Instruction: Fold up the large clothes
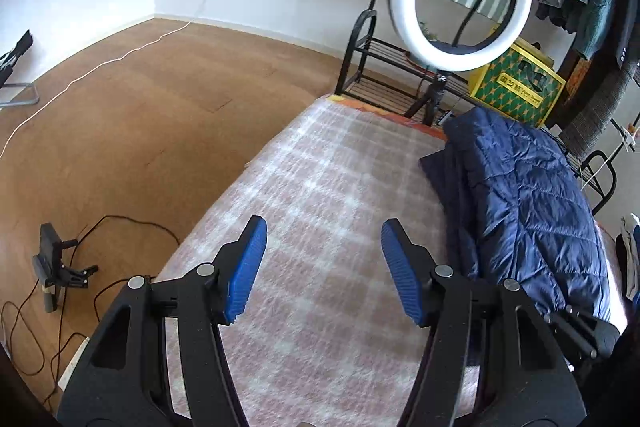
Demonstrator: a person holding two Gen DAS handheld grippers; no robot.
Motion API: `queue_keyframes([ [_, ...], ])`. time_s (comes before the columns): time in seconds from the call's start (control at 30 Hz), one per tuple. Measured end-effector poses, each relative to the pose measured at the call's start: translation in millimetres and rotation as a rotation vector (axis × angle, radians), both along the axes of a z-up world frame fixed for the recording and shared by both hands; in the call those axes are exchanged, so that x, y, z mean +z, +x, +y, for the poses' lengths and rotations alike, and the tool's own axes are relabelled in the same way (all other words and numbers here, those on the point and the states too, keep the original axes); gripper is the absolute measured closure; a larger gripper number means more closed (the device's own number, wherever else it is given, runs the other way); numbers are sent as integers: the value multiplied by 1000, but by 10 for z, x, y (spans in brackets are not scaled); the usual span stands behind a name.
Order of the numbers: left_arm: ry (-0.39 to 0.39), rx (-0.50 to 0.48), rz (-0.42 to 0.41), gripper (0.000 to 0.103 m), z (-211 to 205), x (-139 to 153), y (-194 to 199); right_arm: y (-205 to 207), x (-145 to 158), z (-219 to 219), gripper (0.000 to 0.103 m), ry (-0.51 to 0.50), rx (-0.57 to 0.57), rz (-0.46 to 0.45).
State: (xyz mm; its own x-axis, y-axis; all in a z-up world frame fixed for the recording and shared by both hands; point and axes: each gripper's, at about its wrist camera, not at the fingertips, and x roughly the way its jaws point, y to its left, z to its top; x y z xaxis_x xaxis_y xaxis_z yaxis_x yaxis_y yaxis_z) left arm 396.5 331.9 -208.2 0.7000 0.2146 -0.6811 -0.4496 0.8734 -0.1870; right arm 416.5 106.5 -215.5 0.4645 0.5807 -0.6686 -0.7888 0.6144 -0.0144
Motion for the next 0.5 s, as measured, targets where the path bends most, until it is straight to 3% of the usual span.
queue_keyframes([
  [0.17, 4, -44, -20, 40, -189, 123, 262, -74, 268, -335, 72, 86, 54, 61],
  [0.23, 10, -69, -27, 40, -280, 171, 356, -109, 421, -631, 59, 146, 59, 93],
  [0.27, 16, -85, -30, 40, -334, 191, 407, -122, 480, -783, 59, 160, 47, 83],
  [0.37, 63, -138, -27, 40, -546, 228, 586, -128, 580, -1338, 54, 153, -55, 27],
  [0.5, 86, -188, 0, 40, -802, 201, 867, -128, 434, -2029, 41, 110, -241, -6],
])
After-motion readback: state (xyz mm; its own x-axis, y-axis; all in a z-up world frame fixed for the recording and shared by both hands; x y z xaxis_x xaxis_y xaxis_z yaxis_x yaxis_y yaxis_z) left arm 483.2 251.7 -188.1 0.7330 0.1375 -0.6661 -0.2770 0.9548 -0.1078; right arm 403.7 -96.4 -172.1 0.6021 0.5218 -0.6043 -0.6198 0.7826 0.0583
